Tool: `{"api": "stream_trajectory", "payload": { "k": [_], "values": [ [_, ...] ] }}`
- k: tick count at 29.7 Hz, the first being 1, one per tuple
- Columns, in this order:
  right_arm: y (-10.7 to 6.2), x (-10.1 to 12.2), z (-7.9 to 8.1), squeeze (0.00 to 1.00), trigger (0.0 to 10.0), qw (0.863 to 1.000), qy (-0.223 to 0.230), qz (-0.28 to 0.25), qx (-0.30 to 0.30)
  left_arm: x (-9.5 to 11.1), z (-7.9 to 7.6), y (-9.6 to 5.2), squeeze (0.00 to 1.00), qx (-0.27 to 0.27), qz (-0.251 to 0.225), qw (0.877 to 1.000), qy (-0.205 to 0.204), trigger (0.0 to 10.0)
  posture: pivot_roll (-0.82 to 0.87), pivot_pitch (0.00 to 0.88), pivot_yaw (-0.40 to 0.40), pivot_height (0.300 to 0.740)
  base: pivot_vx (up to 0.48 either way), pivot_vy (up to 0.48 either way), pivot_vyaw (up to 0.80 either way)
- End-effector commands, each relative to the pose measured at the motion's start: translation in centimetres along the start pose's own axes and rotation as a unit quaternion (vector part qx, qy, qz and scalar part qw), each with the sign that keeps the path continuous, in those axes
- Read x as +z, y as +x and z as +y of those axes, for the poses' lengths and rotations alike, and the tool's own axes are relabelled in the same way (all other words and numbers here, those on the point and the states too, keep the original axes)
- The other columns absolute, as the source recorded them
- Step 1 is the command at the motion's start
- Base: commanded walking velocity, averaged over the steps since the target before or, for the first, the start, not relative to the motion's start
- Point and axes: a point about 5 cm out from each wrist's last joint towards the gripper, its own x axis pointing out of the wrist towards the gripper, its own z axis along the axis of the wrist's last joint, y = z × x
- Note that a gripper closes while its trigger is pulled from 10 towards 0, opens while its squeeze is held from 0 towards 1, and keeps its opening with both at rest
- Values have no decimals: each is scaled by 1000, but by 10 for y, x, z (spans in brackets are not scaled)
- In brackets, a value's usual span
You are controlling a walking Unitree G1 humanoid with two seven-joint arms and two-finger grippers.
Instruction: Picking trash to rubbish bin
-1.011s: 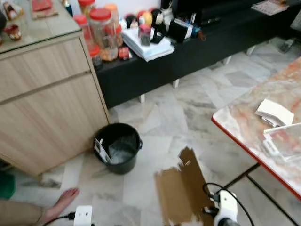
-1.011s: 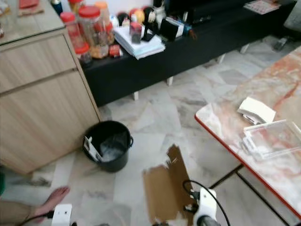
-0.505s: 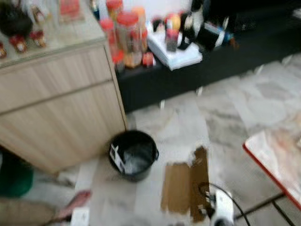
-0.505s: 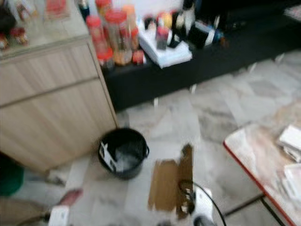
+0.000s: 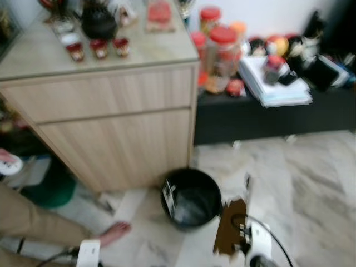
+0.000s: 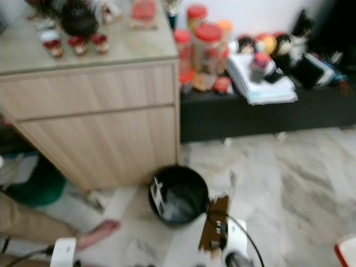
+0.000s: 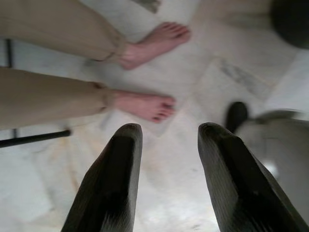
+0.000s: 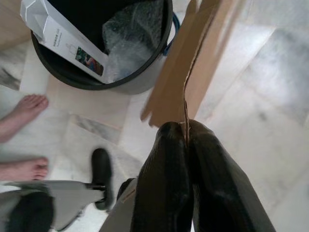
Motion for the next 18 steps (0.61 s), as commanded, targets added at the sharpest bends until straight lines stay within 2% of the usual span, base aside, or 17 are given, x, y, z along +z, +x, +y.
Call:
{"api": "stream_trajectory", "payload": {
  "k": [1, 3, 14, 18],
  "values": [
    [-1, -8, 2, 0, 10000, 1000, 7, 9, 0, -10, 5, -2, 0, 1, 18, 1000, 9, 10000, 96, 174, -14, 740, 0, 0, 0],
    [-1, -8, 2, 0, 10000, 1000, 18, 7, -4, -10, 4, -2, 0, 0, 18, 1000, 8, 10000, 96, 174, -14, 740, 0, 0, 0],
    [-1, -7, 0, 0, 10000, 1000, 10, 5, -13, -7, 7, -2, 0, 8, 7, 1000, 4, 10000, 103, 181, -13, 740, 0, 0, 0],
    [-1, -5, 0, 0, 10000, 1000, 4, -2, -18, -7, 7, -2, 0, 10, 6, 1000, 2, 10000, 105, 184, -14, 740, 0, 0, 700]
  ]
}}
